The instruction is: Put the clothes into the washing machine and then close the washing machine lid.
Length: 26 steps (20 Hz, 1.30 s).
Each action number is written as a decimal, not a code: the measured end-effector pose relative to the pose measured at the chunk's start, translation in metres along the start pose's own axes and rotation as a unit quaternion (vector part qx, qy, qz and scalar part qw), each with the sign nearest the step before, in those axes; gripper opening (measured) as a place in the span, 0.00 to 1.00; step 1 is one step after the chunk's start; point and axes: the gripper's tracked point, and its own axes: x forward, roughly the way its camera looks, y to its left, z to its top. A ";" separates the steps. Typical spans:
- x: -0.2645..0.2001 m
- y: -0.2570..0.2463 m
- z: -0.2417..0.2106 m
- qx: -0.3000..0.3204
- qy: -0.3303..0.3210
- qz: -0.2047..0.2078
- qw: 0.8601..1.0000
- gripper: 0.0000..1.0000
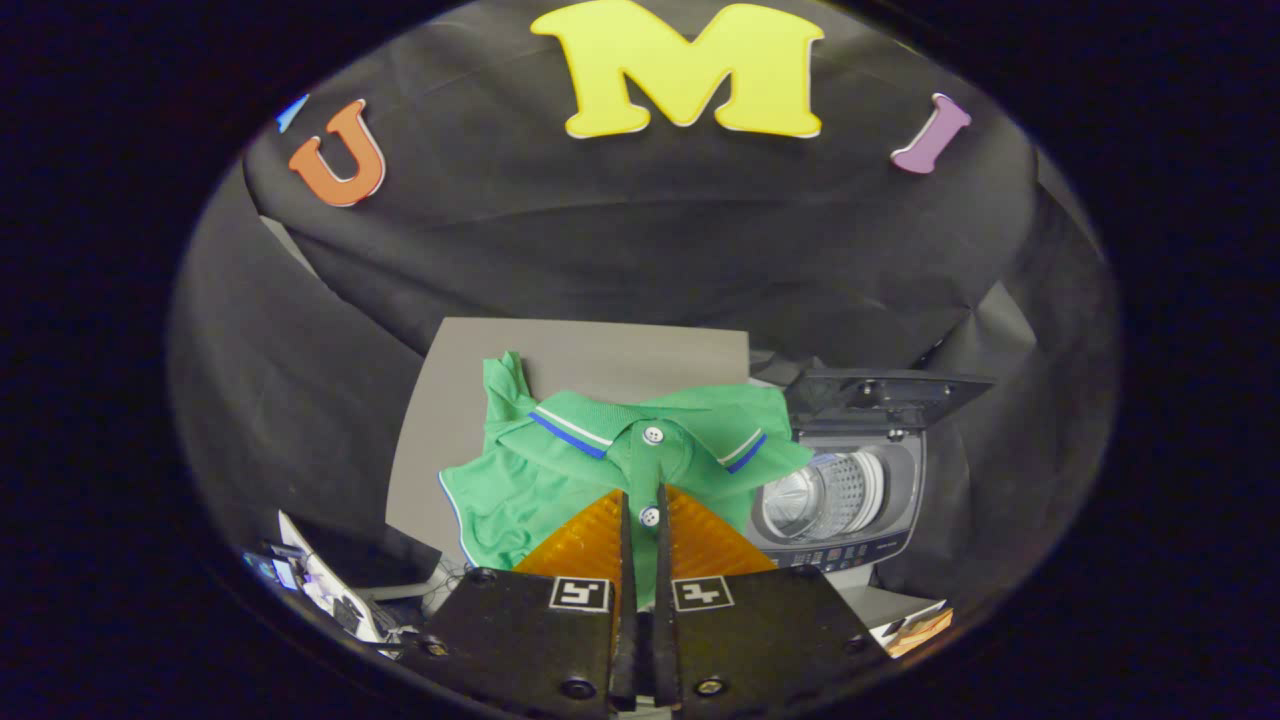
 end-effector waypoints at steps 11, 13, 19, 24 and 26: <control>0.001 -0.035 -0.014 0.069 -0.020 -0.023 0.997 0.10; -0.001 -0.044 -0.010 0.072 -0.032 -0.035 0.996 0.10; -0.002 -0.068 0.005 0.079 -0.064 -0.035 0.994 0.10; 0.005 -0.084 0.016 0.088 -0.085 -0.027 0.992 0.10; 0.007 -0.091 0.016 0.108 -0.071 -0.026 0.991 0.10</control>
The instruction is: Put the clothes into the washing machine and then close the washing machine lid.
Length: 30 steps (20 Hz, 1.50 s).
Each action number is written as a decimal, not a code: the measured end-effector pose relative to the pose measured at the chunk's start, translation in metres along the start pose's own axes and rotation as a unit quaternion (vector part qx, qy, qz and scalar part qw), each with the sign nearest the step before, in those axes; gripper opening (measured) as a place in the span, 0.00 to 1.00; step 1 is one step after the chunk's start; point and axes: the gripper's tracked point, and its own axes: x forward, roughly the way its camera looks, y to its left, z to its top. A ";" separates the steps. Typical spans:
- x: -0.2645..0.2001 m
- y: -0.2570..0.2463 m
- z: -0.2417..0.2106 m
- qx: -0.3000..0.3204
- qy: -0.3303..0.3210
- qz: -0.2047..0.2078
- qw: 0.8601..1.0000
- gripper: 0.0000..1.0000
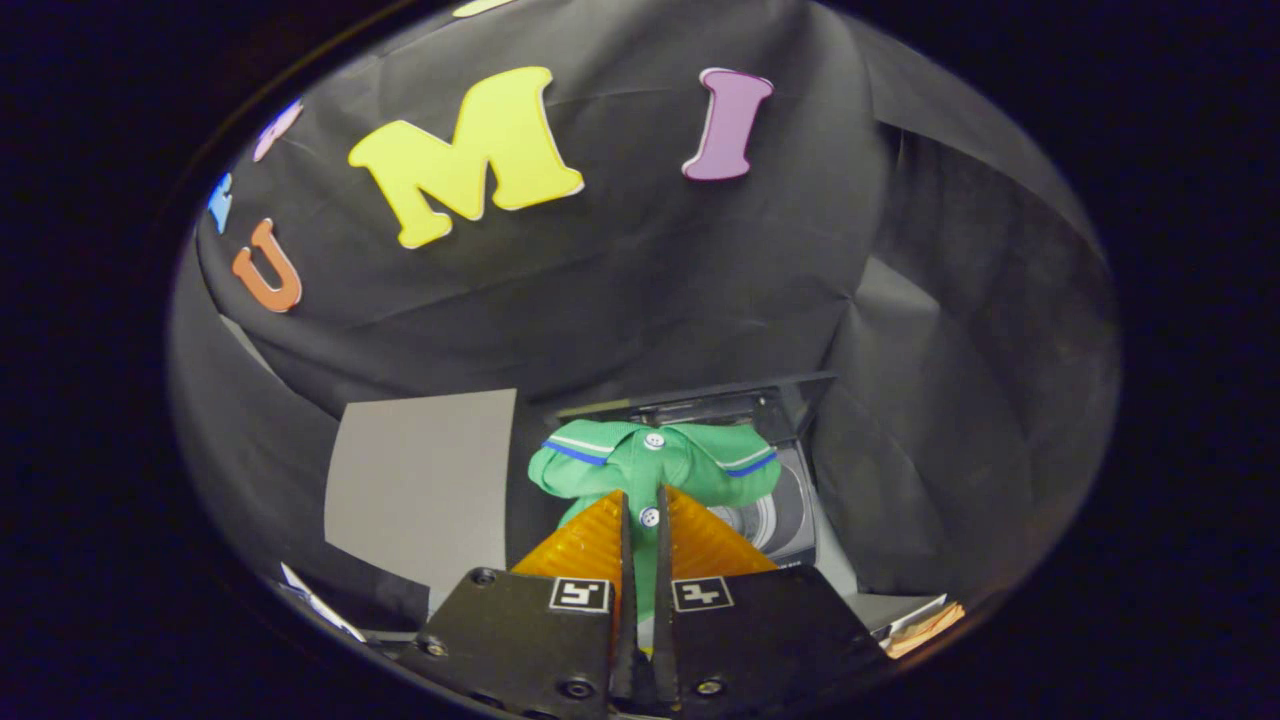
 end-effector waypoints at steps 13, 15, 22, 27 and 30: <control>0.024 -0.023 -0.013 0.004 0.059 -0.005 0.998 0.10; 0.029 -0.022 -0.017 0.008 0.071 -0.005 0.997 0.10; 0.046 -0.022 -0.030 0.008 0.101 -0.007 0.995 0.10; 0.061 -0.021 -0.036 0.004 0.114 -0.011 0.993 0.10; 0.069 -0.023 -0.040 -0.001 0.119 -0.014 0.993 0.10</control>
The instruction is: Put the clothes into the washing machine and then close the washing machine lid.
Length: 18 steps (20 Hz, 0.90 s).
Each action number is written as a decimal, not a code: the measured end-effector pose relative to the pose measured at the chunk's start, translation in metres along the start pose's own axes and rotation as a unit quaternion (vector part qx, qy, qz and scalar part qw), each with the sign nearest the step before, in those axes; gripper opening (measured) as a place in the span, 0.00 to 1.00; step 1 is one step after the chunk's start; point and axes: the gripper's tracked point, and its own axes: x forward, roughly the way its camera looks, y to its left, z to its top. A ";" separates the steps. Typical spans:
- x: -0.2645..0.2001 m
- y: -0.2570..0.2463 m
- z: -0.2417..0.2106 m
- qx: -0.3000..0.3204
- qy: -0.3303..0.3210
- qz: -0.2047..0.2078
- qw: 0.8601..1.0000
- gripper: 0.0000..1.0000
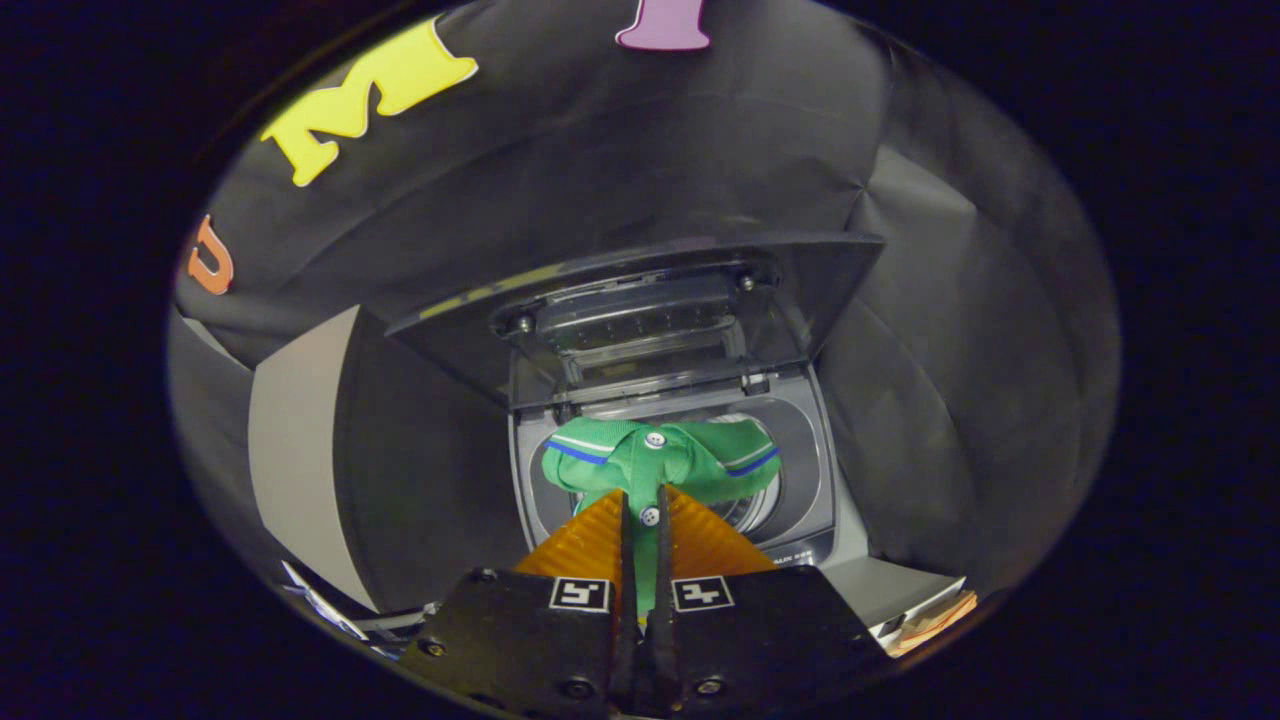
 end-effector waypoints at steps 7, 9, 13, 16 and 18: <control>0.031 -0.006 -0.008 -0.030 -0.002 -0.009 1.000 0.12; 0.036 -0.008 -0.010 -0.035 0.004 -0.012 0.999 0.12; 0.051 -0.012 -0.014 -0.032 0.017 -0.014 0.999 0.14; 0.049 -0.011 -0.011 -0.030 0.016 -0.009 0.999 0.17; 0.047 -0.013 -0.002 -0.044 0.004 -0.011 0.999 0.30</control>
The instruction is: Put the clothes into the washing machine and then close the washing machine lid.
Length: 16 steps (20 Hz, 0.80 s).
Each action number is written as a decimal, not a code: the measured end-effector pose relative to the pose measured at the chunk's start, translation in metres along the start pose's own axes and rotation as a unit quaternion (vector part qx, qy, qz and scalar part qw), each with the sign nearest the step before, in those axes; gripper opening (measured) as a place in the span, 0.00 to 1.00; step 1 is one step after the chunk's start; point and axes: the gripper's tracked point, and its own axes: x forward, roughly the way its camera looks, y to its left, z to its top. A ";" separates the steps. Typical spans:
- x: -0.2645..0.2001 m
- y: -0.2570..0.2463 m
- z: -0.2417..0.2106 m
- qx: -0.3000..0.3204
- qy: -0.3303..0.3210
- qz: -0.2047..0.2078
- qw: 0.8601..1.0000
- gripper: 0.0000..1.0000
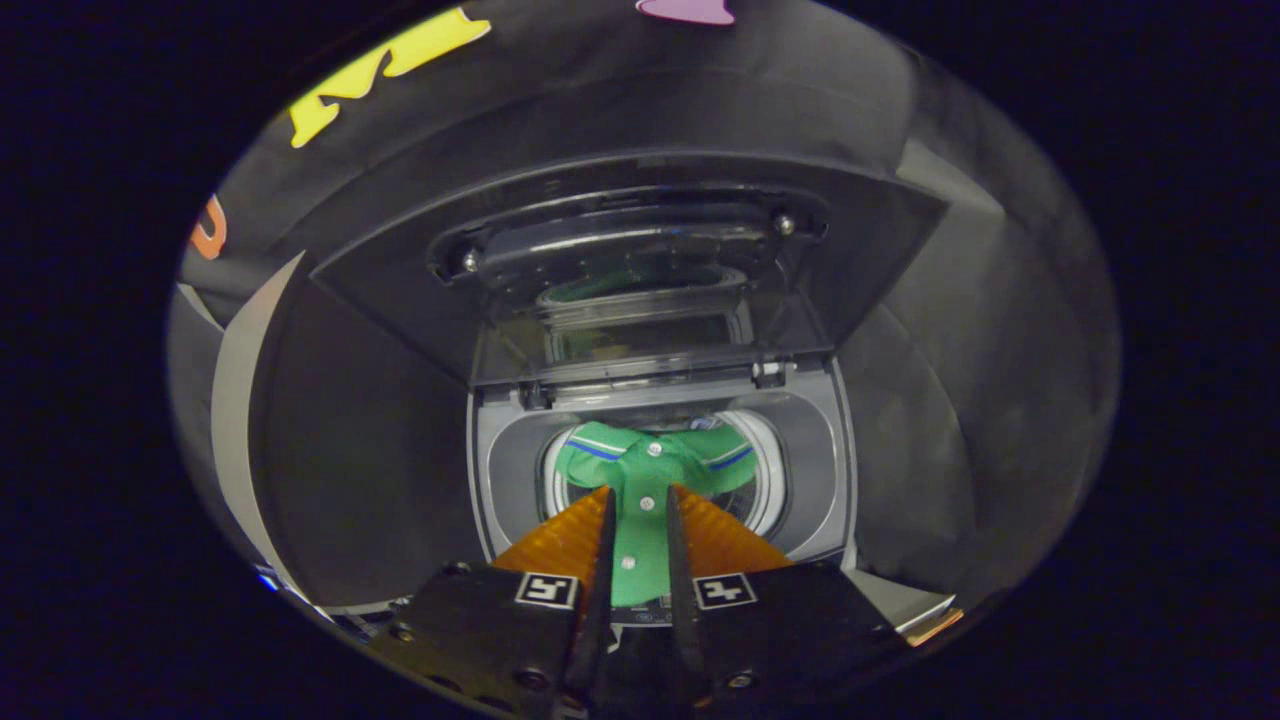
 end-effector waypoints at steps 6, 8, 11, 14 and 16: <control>-0.027 0.016 0.022 -0.032 -0.033 0.021 0.999 0.59; -0.042 0.021 0.034 -0.053 -0.056 0.023 0.997 0.64; -0.065 0.031 0.057 -0.073 -0.090 0.030 0.993 0.64; -0.081 0.052 0.071 -0.057 -0.105 0.076 0.990 0.64; -0.091 0.051 0.094 -0.051 -0.128 0.077 0.988 0.64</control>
